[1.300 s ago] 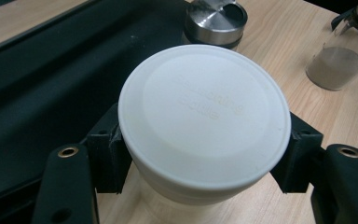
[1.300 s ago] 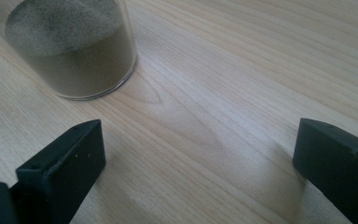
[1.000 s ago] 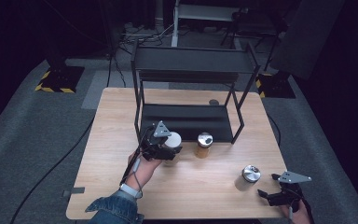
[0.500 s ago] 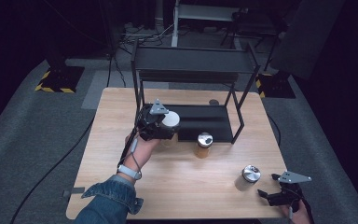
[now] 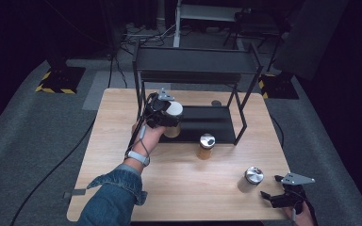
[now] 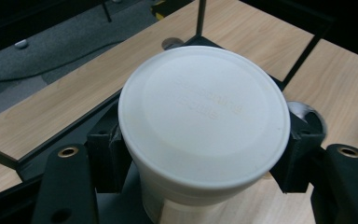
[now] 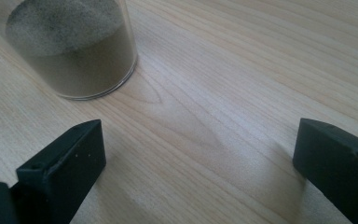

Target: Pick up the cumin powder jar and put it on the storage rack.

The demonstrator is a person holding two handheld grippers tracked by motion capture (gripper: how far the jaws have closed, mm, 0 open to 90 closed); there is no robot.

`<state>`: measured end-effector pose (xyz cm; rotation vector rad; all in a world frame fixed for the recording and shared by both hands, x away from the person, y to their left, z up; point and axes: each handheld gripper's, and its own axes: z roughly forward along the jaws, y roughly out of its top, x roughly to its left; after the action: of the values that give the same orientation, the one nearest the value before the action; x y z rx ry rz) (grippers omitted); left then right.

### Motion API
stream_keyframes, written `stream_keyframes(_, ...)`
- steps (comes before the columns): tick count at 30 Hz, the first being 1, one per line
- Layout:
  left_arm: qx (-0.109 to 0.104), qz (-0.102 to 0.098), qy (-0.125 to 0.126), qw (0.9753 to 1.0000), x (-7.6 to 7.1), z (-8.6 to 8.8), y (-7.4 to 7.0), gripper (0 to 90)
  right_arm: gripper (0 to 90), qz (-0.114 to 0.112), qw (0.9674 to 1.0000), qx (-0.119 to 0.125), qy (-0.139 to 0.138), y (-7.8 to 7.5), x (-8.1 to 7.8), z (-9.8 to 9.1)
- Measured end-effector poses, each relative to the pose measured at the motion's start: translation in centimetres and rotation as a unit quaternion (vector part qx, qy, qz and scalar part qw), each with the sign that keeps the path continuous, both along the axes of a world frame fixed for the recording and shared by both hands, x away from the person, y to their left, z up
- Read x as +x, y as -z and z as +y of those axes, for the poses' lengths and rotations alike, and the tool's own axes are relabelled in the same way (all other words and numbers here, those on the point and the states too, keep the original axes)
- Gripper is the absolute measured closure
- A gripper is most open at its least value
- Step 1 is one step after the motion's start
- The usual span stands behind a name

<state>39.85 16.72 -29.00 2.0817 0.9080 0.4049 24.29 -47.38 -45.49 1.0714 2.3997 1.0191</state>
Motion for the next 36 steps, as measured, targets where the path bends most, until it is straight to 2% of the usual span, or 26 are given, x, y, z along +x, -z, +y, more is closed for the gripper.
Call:
stream_keyframes(5, 0.007, 0.014, -0.018, 0.9997, 1.4, -0.3, 0.7, 32.9, 2.0, 0.0, 1.0, 0.0, 0.0, 0.0, 0.0, 0.0)
stream_keyframes(8, 0.018, 0.028, -0.034, 0.9989, 2.4, -0.6, 1.1, 33.0, 2.0, 0.0, 1.0, 0.0, -0.001, 0.0, 0.0, 0.0)
stream_keyframes(14, 0.019, 0.04, -0.054, 0.9975, 3.8, -0.4, 2.2, 33.0, 2.0, 0.0, 1.0, 0.0, -0.002, 0.0, 0.0, 0.0)
stream_keyframes(22, 0.019, 0.051, -0.075, 0.9957, 4.9, -0.4, 3.1, 33.0, 2.0, 0.0, 1.0, 0.0, -0.003, 0.0, 0.0, 0.0)
stream_keyframes(25, 0.003, 0.055, -0.093, 0.9941, 5.2, 0.0, 3.8, 33.0, 2.0, 0.0, 1.0, 0.0, -0.003, 0.0, 0.0, 0.0)
stream_keyframes(26, 0.004, 0.055, -0.096, 0.9938, 5.3, 0.0, 3.9, 33.0, 2.0, 0.0, 1.0, 0.0, -0.003, 0.0, 0.0, 0.0)
stream_keyframes(29, 0.01, 0.054, -0.102, 0.9933, 5.3, -0.4, 4.0, 33.0, 2.0, 0.0, 1.0, 0.0, -0.003, 0.0, 0.0, 0.0)
stream_keyframes(36, 0.008, 0.064, -0.104, 0.9924, 5.9, -1.0, 4.7, 32.9, 2.0, 0.0, 1.0, 0.0, -0.003, 0.0, 0.0, 0.0)
